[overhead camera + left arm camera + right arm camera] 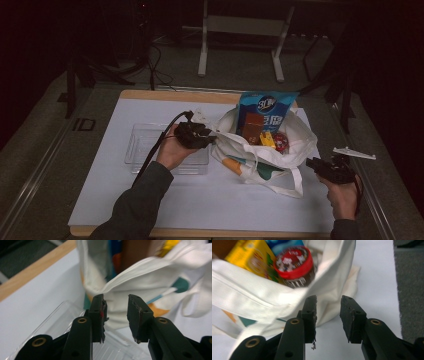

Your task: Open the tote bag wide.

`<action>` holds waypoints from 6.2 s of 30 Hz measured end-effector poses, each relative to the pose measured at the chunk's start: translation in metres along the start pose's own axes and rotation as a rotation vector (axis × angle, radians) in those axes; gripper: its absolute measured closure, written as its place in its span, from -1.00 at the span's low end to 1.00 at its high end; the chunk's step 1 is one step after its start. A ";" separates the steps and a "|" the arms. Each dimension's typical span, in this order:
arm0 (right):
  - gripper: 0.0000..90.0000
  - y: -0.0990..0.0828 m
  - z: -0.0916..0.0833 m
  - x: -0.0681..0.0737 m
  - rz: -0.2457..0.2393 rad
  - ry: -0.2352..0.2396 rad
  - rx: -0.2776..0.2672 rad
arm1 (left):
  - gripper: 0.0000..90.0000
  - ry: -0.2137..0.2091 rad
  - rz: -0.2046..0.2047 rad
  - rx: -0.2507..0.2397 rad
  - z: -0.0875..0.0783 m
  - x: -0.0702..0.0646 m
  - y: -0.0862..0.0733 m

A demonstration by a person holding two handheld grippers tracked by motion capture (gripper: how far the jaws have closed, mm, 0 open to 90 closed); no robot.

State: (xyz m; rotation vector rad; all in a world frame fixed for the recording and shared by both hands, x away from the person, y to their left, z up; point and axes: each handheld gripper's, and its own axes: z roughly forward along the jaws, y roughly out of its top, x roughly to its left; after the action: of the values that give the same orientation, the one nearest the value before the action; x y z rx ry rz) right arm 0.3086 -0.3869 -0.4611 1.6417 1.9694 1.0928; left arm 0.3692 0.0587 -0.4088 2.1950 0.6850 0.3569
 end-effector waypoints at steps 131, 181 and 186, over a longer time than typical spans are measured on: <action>0.92 0.053 0.092 0.003 -0.023 -0.103 0.073 | 0.95 0.245 0.027 0.324 0.143 0.034 0.031; 0.97 -0.037 0.092 0.080 -0.307 0.093 0.055 | 0.43 0.098 0.045 0.121 0.066 0.028 0.037; 0.97 -0.038 0.092 0.079 -0.310 0.093 0.046 | 0.40 0.076 0.056 0.080 0.052 0.025 0.040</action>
State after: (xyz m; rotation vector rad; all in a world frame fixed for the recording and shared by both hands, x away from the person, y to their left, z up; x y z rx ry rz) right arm 0.3257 -0.2827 -0.5320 1.2684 2.2306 1.0250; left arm 0.4275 0.0206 -0.4112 2.2902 0.6905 0.4504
